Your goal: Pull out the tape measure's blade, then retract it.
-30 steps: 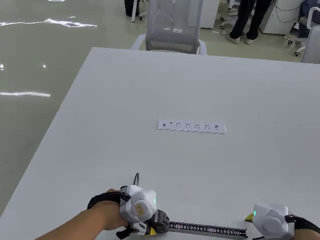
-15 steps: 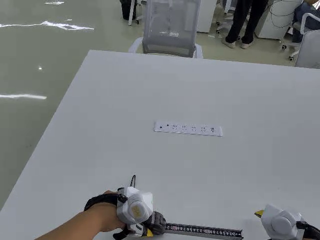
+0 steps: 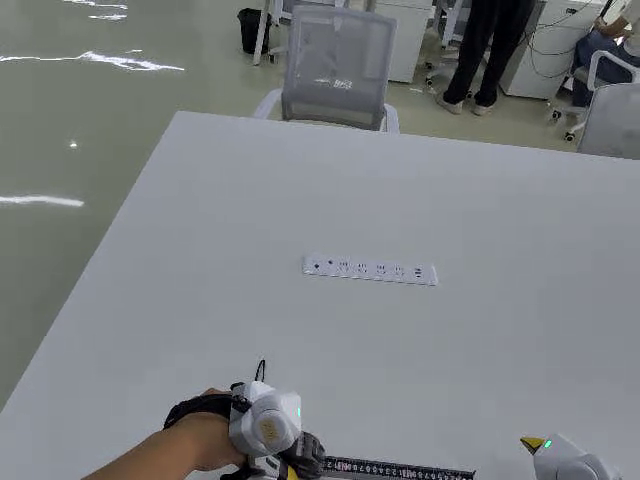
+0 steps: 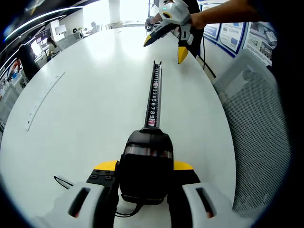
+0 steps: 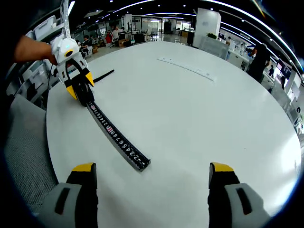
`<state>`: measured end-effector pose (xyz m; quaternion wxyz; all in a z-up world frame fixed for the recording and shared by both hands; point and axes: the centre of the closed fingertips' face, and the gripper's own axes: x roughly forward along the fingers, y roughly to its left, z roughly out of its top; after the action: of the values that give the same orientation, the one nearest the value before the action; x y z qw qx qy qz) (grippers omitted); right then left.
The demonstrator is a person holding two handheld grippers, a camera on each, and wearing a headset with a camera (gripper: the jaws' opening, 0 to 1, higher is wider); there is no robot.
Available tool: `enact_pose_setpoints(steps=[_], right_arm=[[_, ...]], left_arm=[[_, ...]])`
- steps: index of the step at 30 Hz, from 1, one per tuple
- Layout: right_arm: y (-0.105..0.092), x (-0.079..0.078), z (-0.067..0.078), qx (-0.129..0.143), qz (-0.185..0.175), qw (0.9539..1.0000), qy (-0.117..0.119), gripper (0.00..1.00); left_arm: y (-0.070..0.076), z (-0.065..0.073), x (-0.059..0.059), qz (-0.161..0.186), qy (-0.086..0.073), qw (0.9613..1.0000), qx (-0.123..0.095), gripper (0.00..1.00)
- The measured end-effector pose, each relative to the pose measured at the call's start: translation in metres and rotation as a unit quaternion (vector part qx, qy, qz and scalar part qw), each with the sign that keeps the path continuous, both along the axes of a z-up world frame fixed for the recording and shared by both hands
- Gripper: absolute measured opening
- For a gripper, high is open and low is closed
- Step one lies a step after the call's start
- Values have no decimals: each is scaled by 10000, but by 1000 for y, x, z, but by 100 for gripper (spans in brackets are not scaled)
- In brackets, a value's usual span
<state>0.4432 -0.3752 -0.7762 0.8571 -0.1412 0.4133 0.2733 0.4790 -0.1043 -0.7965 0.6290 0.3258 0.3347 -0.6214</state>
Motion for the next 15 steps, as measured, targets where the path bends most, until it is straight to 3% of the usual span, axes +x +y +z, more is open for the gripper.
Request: enact_pose_setpoints(steps=[4,6,8,12,13,15], right_arm=[[-5,-3,7,115,-228,9996,-154,100],[-8,-5,8,104,-272,9994,-190,100],[-11,-6,10,120,-344,9990,-262,100],[-10,-7,19,183,-317,9980,-513,100],[-9,-7,20,200,-335,9979,-523,100],[-8,-8,21,217,-319,9976,-583,100]], left_arm=[[2,1,4,48,-207,9998,13,41],[4,4,5,415,15,9991,-123,49],[7,9,11,606,-21,9978,-260,61],[16,18,17,889,-5,9951,-424,69],[18,23,19,1031,-18,9933,-527,72],[21,29,32,1412,-188,9870,-752,93]])
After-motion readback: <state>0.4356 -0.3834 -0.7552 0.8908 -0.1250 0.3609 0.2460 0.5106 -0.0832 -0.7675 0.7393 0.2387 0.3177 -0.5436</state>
